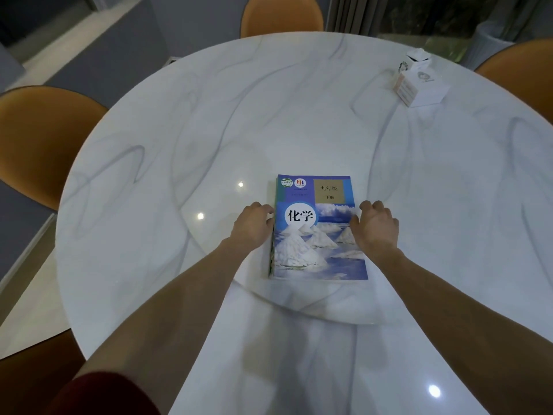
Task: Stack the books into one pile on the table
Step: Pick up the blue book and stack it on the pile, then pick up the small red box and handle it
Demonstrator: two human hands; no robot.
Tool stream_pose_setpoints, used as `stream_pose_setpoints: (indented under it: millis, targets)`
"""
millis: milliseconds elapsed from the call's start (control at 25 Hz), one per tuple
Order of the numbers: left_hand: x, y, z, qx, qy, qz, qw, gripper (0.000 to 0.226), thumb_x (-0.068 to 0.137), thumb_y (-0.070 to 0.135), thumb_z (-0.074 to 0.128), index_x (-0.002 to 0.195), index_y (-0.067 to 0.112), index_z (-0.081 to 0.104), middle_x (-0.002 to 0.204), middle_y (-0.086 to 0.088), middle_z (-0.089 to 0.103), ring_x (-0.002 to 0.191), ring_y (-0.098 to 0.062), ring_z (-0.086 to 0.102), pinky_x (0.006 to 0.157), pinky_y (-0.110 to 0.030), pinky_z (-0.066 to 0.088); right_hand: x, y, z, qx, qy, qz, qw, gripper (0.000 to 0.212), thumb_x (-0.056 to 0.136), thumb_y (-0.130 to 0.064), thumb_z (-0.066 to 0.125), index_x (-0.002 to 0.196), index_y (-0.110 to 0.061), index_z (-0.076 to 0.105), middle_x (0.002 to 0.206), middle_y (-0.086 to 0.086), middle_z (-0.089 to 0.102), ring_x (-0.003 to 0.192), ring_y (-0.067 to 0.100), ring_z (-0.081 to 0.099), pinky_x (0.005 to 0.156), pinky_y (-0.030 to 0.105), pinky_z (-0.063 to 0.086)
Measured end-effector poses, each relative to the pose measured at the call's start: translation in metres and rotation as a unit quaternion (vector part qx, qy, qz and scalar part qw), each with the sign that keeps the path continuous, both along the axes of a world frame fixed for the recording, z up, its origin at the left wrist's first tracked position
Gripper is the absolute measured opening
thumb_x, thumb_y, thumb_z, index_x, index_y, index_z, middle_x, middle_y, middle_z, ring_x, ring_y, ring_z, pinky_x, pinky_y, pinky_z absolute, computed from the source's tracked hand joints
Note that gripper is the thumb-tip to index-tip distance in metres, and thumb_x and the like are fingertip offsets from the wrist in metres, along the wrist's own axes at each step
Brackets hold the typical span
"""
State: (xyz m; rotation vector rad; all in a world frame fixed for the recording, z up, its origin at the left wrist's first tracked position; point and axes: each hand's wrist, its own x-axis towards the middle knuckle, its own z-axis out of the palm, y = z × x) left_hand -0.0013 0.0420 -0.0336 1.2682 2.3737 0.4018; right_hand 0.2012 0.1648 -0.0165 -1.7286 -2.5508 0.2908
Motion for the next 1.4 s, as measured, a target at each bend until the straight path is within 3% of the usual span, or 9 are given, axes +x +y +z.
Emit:
stream_pose_setpoints:
  millis: [120,440,760,960,1120,1400]
  targets:
    - [-0.007,-0.017,0.013,-0.004,0.035,-0.04,0.999,0.037,0.096,0.02,0.047,0.132,0.013,0.051,0.127,-0.013,0.055,0.12,-0.028,0.049,0.099,-0.04,0.045,-0.002,-0.005,0.012,0.01,-0.007,0.039,0.999,0.033,0.095,-0.022,0.042,0.123,-0.007,0.052,0.119,0.016,0.055,0.108,0.032,0.053,0.09,0.043,0.045]
    - [-0.03,-0.091,0.039,-0.02,0.092,-0.088,0.992,0.055,0.093,0.015,0.052,0.144,0.016,0.032,0.146,-0.004,0.037,0.127,-0.025,0.041,0.093,-0.04,0.049,-0.055,-0.081,0.029,-0.02,0.015,0.198,0.98,0.035,0.095,-0.025,0.042,0.122,-0.008,0.056,0.122,0.014,0.058,0.112,0.032,0.055,0.089,0.039,0.049]
    - [-0.058,-0.174,0.011,-0.039,0.142,-0.156,0.977,0.066,0.088,0.022,0.058,0.146,0.02,0.029,0.149,-0.004,0.036,0.135,-0.025,0.035,0.094,-0.036,0.045,-0.096,-0.177,-0.005,-0.076,-0.008,0.278,0.958,0.035,0.096,-0.026,0.039,0.124,-0.01,0.053,0.124,0.011,0.056,0.116,0.028,0.051,0.096,0.038,0.045]
    - [-0.068,-0.198,-0.01,-0.065,0.184,-0.257,0.946,0.08,0.081,0.034,0.068,0.147,0.019,0.027,0.153,-0.006,0.033,0.14,-0.03,0.031,0.108,-0.041,0.036,-0.105,-0.213,-0.03,-0.126,-0.012,0.256,0.958,0.036,0.096,-0.026,0.038,0.126,-0.011,0.051,0.123,0.011,0.056,0.115,0.027,0.052,0.095,0.037,0.046]
    - [-0.07,-0.197,-0.027,-0.041,0.212,-0.319,0.923,0.09,0.069,0.032,0.08,0.144,0.015,0.034,0.152,-0.011,0.035,0.14,-0.033,0.033,0.111,-0.043,0.035,-0.11,-0.233,-0.046,-0.176,0.02,0.198,0.964,0.038,0.097,-0.029,0.04,0.128,-0.01,0.049,0.124,0.011,0.056,0.114,0.026,0.053,0.094,0.037,0.047]
    - [-0.078,-0.179,-0.05,-0.021,0.182,-0.353,0.918,0.073,0.079,0.028,0.069,0.142,0.013,0.034,0.16,-0.008,0.017,0.149,-0.026,0.009,0.12,-0.039,0.016,-0.117,-0.239,-0.065,-0.205,0.119,0.121,0.964,0.034,0.094,-0.026,0.048,0.12,-0.004,0.053,0.115,0.015,0.061,0.104,0.028,0.059,0.086,0.034,0.048]
